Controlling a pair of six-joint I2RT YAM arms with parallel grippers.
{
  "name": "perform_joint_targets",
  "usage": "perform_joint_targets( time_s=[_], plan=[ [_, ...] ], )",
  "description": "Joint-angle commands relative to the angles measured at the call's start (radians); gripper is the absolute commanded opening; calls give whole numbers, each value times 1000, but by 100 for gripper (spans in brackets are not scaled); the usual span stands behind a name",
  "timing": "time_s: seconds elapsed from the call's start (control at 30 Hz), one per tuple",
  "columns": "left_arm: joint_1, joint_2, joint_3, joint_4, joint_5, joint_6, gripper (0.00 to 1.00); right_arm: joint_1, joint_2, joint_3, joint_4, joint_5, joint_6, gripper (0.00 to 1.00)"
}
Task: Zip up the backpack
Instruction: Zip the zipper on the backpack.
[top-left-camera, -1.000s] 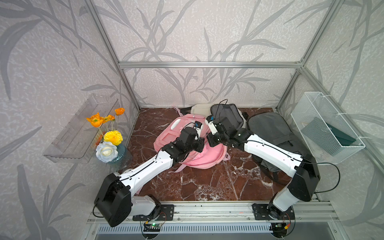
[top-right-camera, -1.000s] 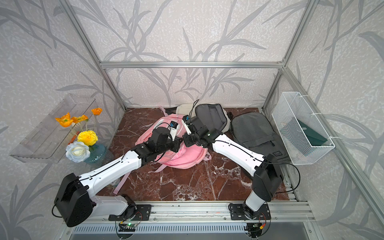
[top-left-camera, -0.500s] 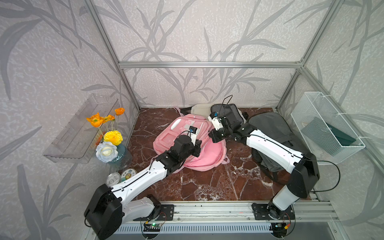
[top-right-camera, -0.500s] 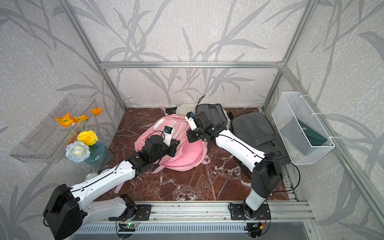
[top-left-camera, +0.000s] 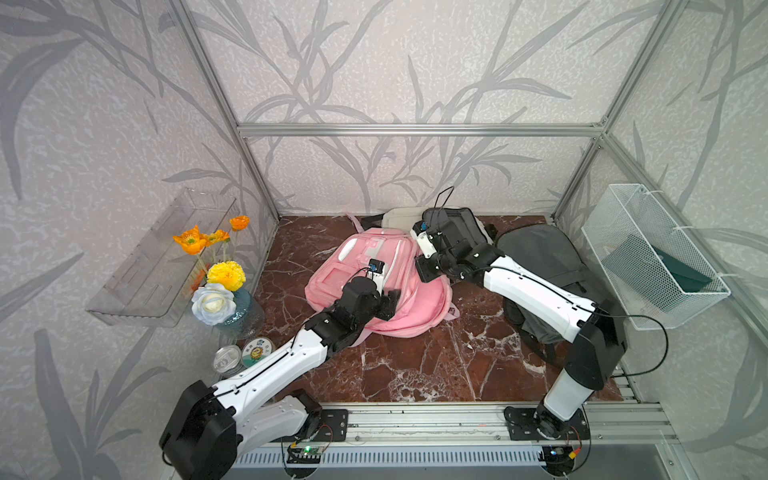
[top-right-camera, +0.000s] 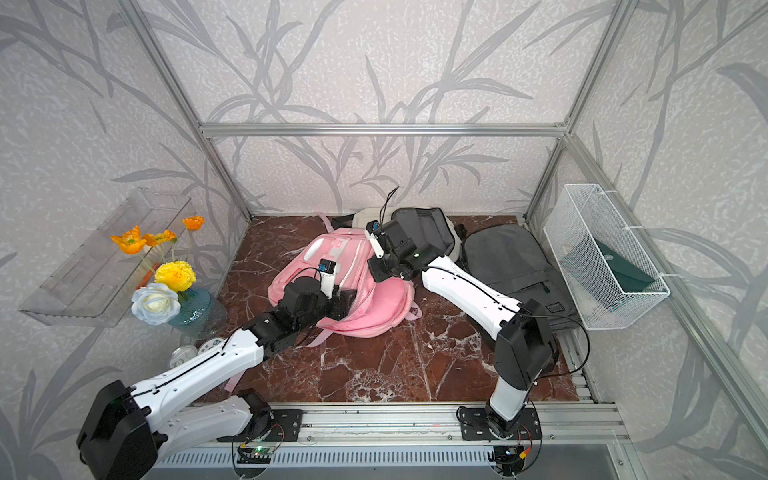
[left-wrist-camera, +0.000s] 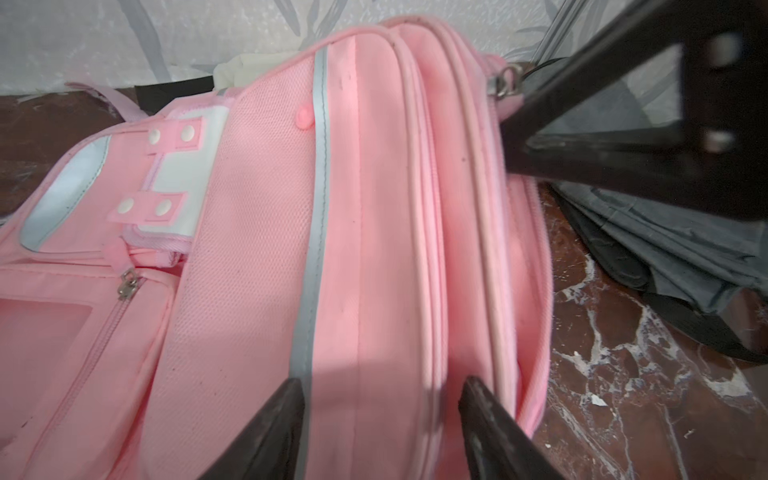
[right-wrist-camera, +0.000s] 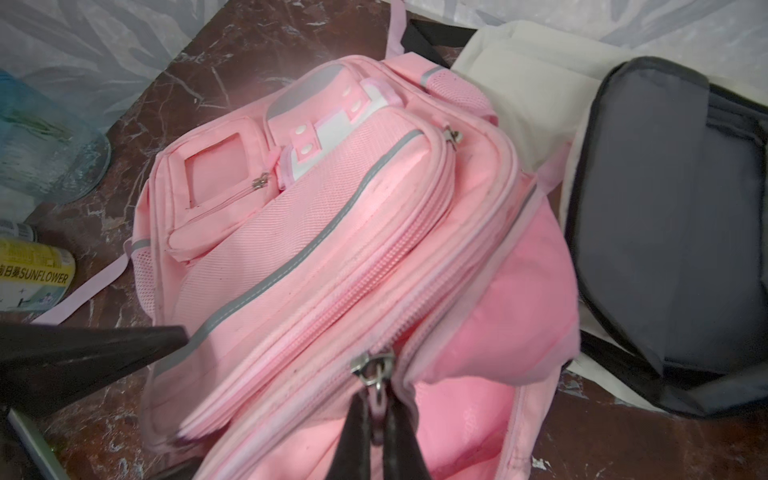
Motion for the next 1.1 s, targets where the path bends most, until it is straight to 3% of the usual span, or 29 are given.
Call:
perform_joint_targets(
  time_s=[0.0, 0.27, 0.37, 0.53, 0.67, 0.7, 0.9, 1.07],
  plan=[
    [2, 34, 72, -6, 8, 21, 65, 47, -46, 49, -17, 21, -24, 0],
    [1, -10, 85, 3, 98, -13, 67, 51, -25, 41, -106, 125, -25, 0],
    [0, -28, 32, 93, 157, -23, 75, 51, -17, 47, -113, 102, -19, 0],
    [0, 78, 75, 56, 259, -13, 74, 52, -13, 62, -100, 32, 7, 0],
    [4, 167, 119, -23, 94, -62, 60, 51, -20, 52, -93, -1, 16, 0],
    [6, 175, 122, -30, 56, -74, 50, 52, -26, 46, -93, -1, 17, 0],
    [11, 167, 103, 27, -5, -101, 20, 71, -37, 4, -118, 52, 11, 0],
    [13, 169, 110, 45, 12, -110, 10, 124, -15, -31, -130, 38, 0, 0]
  ],
)
